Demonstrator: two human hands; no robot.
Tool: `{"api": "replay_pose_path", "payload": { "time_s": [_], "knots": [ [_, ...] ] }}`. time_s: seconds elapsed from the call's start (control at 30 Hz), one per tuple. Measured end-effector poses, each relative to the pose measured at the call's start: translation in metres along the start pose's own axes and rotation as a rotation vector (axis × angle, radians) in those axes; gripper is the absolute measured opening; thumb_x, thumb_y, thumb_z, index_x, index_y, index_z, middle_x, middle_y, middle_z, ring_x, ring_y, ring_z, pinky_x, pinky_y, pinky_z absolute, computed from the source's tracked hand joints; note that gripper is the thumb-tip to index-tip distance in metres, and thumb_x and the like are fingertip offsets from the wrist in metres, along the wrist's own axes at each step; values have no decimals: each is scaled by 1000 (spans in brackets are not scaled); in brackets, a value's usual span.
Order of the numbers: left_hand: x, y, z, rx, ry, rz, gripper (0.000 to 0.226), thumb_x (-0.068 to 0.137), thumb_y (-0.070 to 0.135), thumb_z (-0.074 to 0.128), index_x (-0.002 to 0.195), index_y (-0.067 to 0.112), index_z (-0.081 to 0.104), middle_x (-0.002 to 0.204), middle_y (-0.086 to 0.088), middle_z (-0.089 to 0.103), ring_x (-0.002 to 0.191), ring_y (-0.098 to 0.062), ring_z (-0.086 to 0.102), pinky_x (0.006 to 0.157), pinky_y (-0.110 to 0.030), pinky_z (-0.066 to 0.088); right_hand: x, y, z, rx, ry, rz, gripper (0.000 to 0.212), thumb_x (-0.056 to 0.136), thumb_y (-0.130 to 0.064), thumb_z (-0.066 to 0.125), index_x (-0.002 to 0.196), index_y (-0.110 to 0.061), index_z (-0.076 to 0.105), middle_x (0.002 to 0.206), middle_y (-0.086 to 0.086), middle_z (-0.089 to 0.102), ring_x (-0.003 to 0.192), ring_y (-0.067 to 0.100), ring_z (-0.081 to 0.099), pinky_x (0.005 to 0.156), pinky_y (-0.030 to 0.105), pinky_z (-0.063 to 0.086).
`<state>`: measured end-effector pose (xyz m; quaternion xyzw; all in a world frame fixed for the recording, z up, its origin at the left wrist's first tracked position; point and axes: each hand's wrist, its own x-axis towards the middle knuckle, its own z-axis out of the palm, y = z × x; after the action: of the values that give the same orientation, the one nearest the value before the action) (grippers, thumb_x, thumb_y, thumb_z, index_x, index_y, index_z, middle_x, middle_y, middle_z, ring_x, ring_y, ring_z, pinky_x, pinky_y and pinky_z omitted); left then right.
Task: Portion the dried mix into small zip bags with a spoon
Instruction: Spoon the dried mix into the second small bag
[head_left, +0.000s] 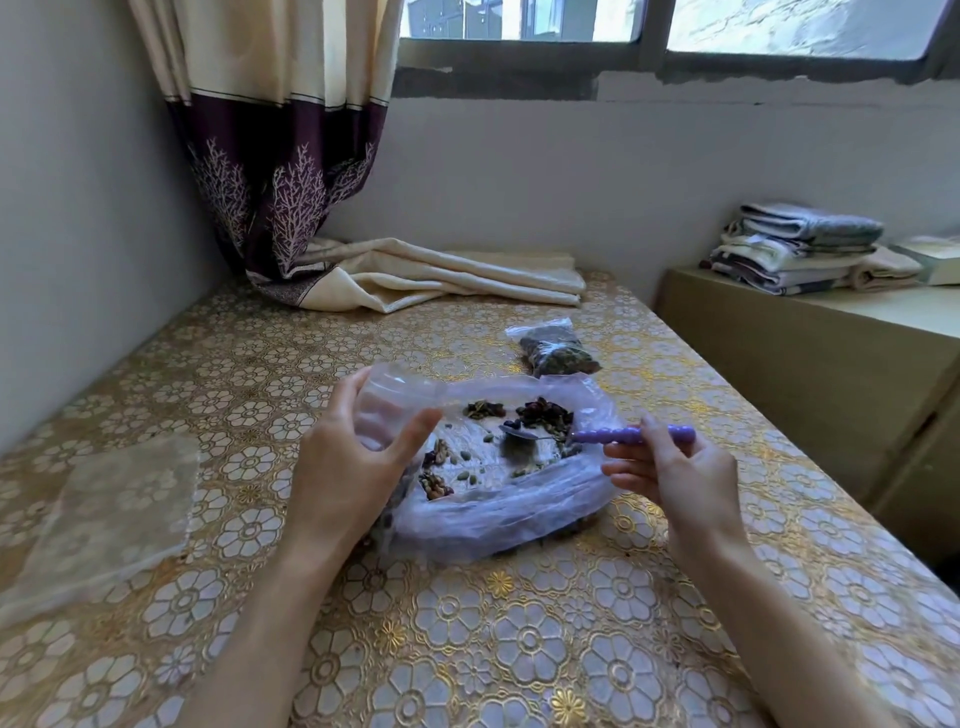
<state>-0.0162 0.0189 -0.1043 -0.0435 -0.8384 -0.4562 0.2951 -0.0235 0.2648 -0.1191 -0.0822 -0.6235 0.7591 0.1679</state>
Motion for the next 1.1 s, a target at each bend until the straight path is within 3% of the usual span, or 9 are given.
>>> {"api": "replay_pose_path", "payload": {
  "time_s": [0.17, 0.33, 0.6, 0.83, 1.1],
  "knots": [
    [0, 0, -1, -8, 0, 10, 101, 58, 79, 51, 137, 18, 37, 80, 13, 64, 63, 9, 61, 54, -9, 49, 6, 4, -2, -3, 24, -21, 21, 94, -18, 54, 83, -2, 62, 61, 8, 69, 52, 17, 67, 48, 19, 52],
    [0, 0, 0, 7, -9, 24, 98, 61, 76, 53, 138, 17, 35, 82, 11, 64, 63, 9, 61, 54, -10, 50, 10, 9, 2, -61, 49, -61, 16, 93, -19, 57, 88, -4, 63, 71, 11, 69, 56, 17, 68, 51, 20, 53],
    [-1, -1, 0, 30, -16, 6, 99, 61, 74, 52, 138, 15, 35, 83, 7, 65, 69, -4, 64, 65, -27, 56, 8, 12, 5, -111, 34, -129, 9, 92, -15, 57, 85, -20, 60, 64, 4, 69, 59, 13, 67, 56, 19, 55],
    [0, -2, -1, 44, -37, -21, 106, 56, 80, 49, 139, 15, 34, 86, 4, 65, 76, -10, 65, 72, -38, 57, 5, 10, 1, -21, 8, -76, 9, 92, -11, 56, 88, -14, 63, 62, 4, 68, 59, 14, 66, 54, 18, 53],
    [0, -2, 0, 56, -65, -26, 106, 56, 81, 49, 139, 17, 33, 88, 6, 64, 80, -11, 64, 76, -42, 56, -5, -2, 5, 39, -56, -102, 10, 92, -10, 55, 92, -4, 64, 64, 7, 69, 61, 16, 66, 54, 18, 53]
  ]
}}
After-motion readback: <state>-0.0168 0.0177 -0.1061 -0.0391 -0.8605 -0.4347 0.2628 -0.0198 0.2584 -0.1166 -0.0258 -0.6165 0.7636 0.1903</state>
